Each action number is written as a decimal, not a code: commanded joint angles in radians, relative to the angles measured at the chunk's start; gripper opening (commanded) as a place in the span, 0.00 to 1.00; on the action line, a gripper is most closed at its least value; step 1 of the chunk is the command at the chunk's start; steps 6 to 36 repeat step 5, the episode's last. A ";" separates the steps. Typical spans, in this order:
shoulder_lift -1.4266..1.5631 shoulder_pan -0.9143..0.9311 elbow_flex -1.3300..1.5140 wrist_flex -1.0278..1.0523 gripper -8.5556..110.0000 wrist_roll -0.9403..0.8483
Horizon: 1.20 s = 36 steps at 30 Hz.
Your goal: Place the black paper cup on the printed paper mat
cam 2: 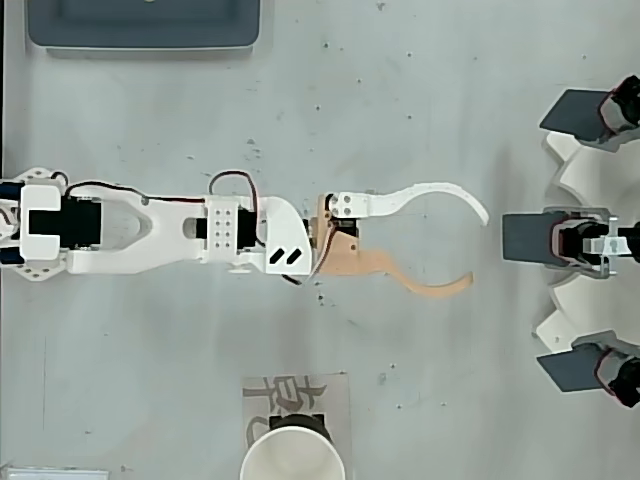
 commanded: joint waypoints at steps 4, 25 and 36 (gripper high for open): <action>0.025 -0.012 -0.046 0.000 0.17 -0.005; 0.025 -0.012 -0.046 0.000 0.17 -0.005; 0.025 -0.012 -0.046 0.000 0.17 -0.005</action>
